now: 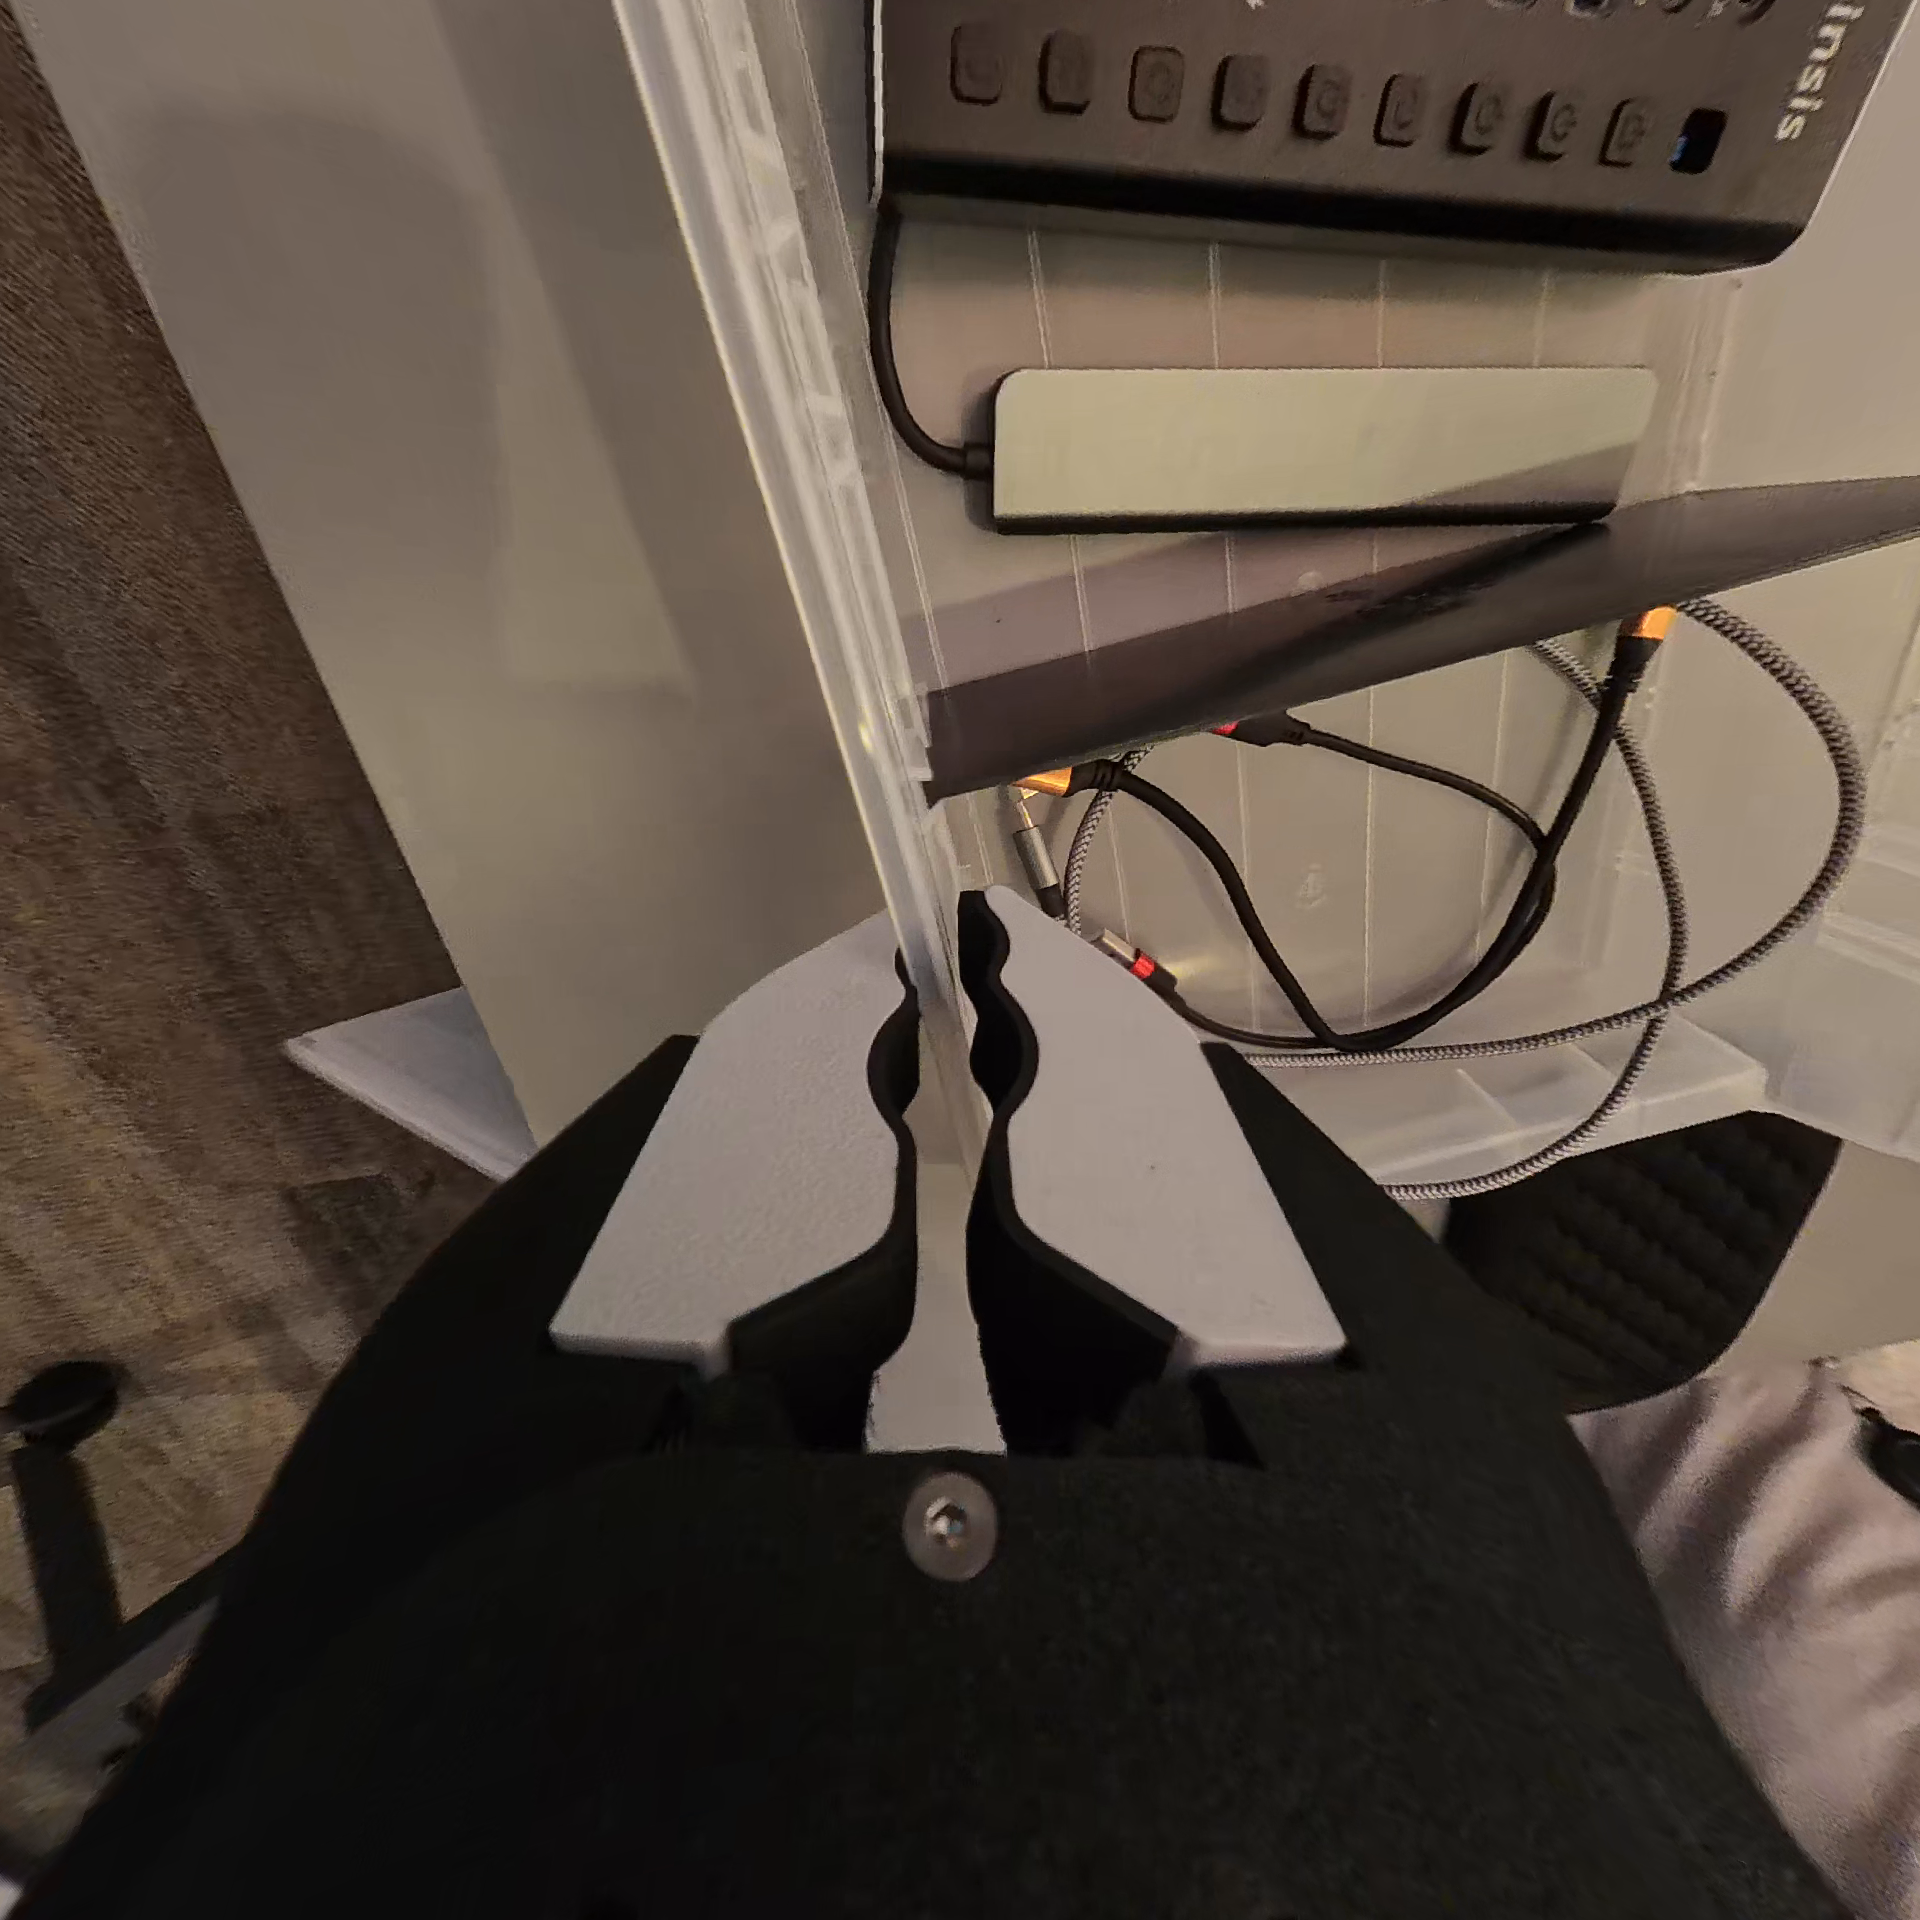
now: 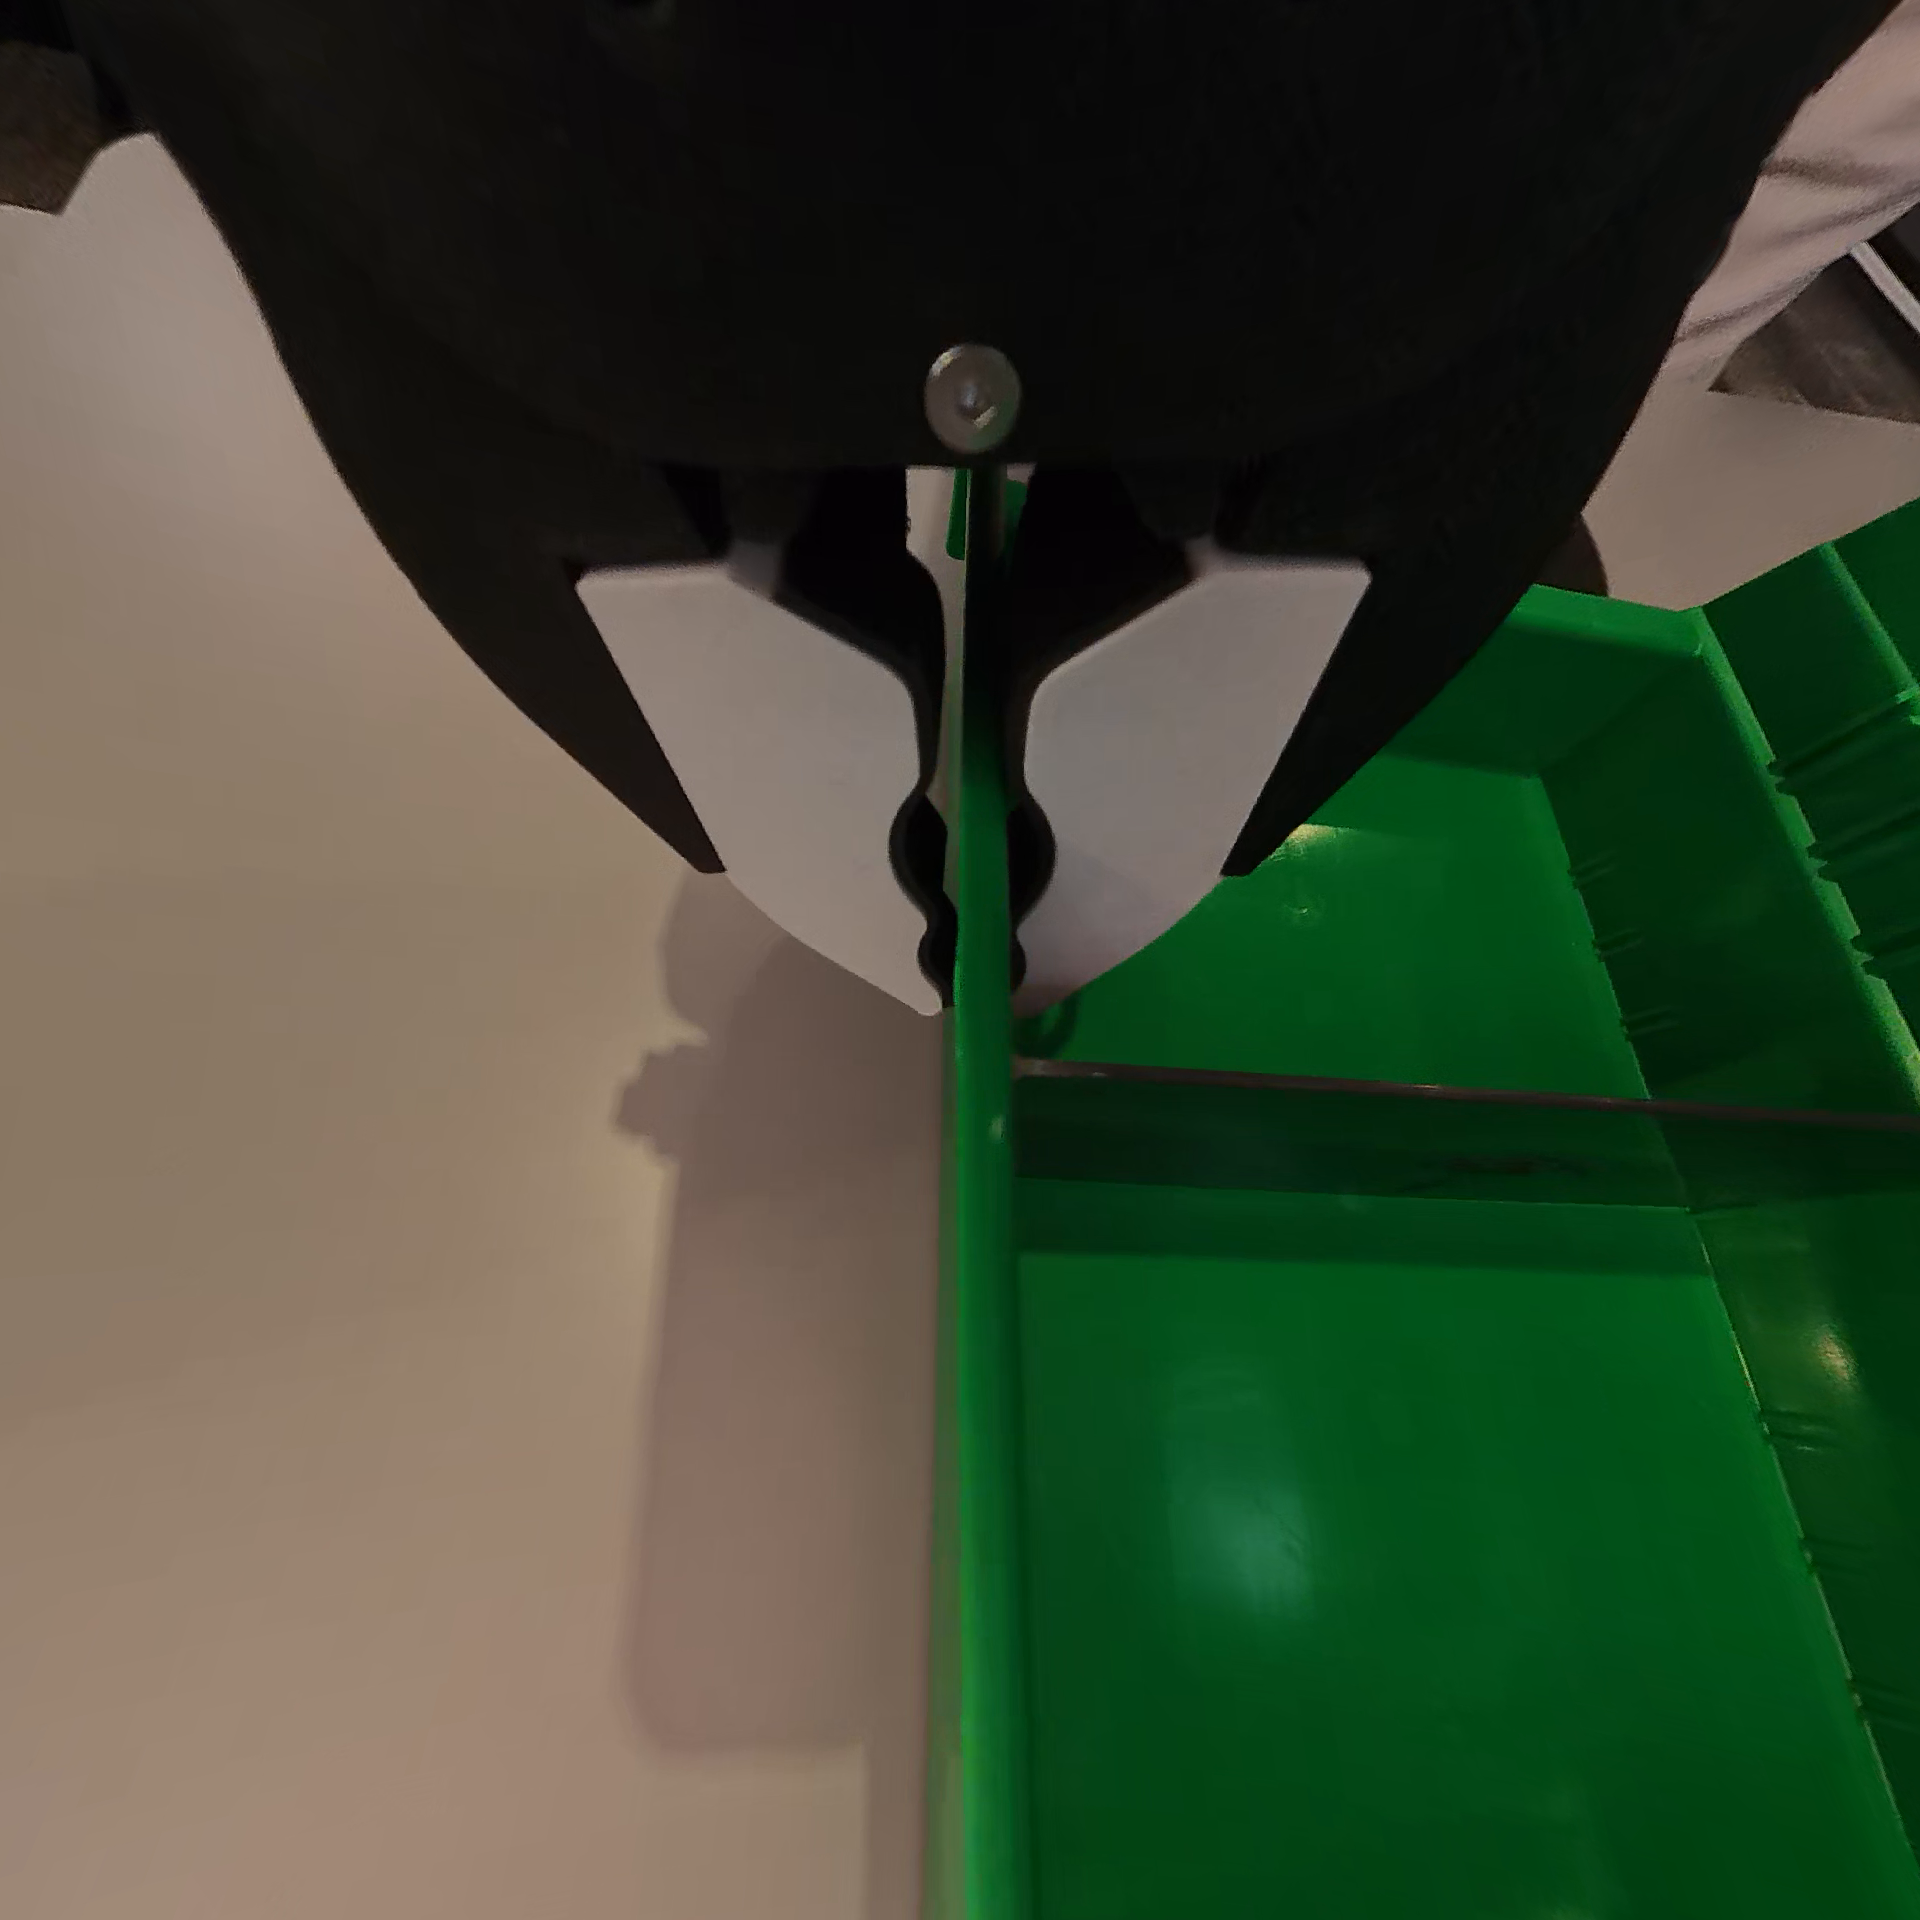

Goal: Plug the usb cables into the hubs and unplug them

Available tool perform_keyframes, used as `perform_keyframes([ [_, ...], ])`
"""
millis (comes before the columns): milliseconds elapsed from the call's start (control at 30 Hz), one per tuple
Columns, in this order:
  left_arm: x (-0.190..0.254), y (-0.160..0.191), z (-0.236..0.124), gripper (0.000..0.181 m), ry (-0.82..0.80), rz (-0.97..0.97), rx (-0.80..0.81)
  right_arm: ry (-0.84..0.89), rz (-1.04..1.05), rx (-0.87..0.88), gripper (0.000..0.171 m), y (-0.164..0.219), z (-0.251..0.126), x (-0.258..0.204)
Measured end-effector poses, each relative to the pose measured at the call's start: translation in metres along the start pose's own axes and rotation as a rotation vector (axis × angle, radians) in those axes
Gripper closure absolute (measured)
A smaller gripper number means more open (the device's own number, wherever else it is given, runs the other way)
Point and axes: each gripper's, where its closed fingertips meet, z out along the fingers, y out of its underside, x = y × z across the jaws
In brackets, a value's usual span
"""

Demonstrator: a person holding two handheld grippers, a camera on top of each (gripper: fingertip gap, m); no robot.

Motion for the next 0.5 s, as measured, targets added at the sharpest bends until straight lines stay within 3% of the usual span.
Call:
perform_keyframes([
  [500,0.011,-0.005,0.001,0.177,-0.011,0.059,0.021,0.019,-0.05,-0.003,0.165,0.0,-0.008,0.035],
])
